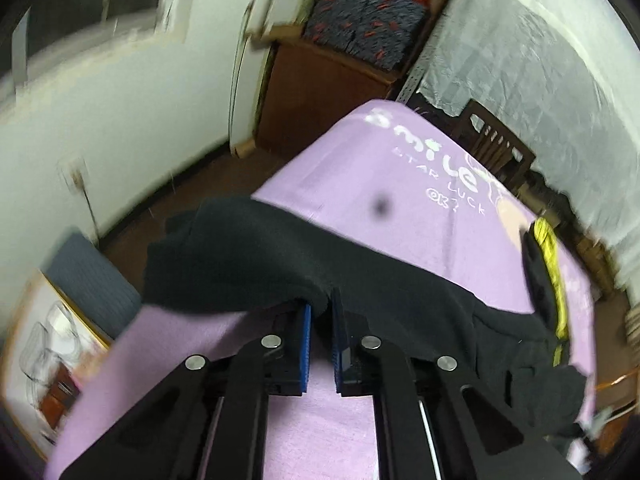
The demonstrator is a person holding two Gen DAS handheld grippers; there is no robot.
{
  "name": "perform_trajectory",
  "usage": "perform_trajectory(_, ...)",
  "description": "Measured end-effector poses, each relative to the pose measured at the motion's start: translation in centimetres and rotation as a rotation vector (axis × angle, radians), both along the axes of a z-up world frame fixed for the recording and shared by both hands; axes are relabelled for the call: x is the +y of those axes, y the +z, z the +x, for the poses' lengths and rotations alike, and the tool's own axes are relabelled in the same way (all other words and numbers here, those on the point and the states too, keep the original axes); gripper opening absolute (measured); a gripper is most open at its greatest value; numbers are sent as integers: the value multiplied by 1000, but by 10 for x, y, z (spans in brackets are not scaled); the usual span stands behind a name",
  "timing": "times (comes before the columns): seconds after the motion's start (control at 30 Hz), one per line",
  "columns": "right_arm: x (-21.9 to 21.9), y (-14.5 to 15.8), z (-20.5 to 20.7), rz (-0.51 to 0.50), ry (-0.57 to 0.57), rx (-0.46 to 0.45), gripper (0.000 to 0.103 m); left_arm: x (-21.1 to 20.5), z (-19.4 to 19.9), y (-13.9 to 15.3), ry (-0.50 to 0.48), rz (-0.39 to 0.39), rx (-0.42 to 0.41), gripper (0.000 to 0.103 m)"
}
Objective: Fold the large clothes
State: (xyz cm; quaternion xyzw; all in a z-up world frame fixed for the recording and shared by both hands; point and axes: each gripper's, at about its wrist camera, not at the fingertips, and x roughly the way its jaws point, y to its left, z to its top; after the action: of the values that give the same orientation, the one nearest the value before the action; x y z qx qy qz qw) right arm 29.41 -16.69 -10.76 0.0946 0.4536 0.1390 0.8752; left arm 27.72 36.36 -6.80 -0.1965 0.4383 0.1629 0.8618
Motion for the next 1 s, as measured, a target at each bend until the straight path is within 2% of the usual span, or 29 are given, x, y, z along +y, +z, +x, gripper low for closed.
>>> perform_trajectory(0.07, -2, -11, 13, 1, 1, 23, 23, -26, 3, 19, -40, 106, -20, 8)
perform_trajectory(0.17, -11, -32, 31, 44, -2, 80, 22, -64, 9, 42, -100, 206, -56, 8)
perform_trajectory(0.2, -15, -35, 32, 63, -5, 85, 18, -81, 12, 51, -125, 234, -70, 8)
perform_trajectory(0.37, -34, -43, 34, 204, -7, 100, 15, -150, 22, 74, -222, 318, -117, 7)
perform_trajectory(0.53, -48, -37, 31, 289, -7, 99, 16, -224, 30, 83, -327, 375, -155, 7)
perform_trajectory(0.57, -52, -33, 30, 308, -12, 88, 19, -239, 31, 83, -349, 381, -162, 7)
perform_trajectory(0.77, -65, -18, 27, 390, -19, 57, 19, -313, 38, 66, -458, 399, -158, 7)
perform_trajectory(1.0, -78, -16, 26, 431, -46, 59, 19, -376, 45, 16, -577, 399, -82, 7)
